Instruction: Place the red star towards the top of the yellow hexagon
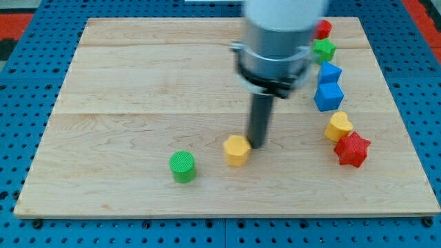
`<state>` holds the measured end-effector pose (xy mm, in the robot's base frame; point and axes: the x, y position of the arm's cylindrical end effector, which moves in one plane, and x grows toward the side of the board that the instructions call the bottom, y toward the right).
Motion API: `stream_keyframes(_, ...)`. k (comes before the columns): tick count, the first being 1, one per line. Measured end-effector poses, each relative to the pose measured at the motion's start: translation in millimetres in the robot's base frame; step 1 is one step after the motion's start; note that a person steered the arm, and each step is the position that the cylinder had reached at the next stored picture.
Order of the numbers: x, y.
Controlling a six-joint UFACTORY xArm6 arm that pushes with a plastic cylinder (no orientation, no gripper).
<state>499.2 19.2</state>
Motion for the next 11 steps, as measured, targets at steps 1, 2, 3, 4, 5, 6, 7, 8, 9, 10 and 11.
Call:
stream_keyframes(1, 13, -54)
stream_keyframes(2, 13, 9)
stream_keyframes(3, 81, 72)
stream_keyframes(4, 95, 175)
stream_keyframes(5, 67, 236)
stream_keyframes(6, 30, 237)
stream_keyframes(7, 31, 116)
stream_keyframes(8, 31, 9)
stream_keyframes(9, 6, 48)
stream_keyframes(10, -13, -3)
stream_keyframes(11, -13, -26)
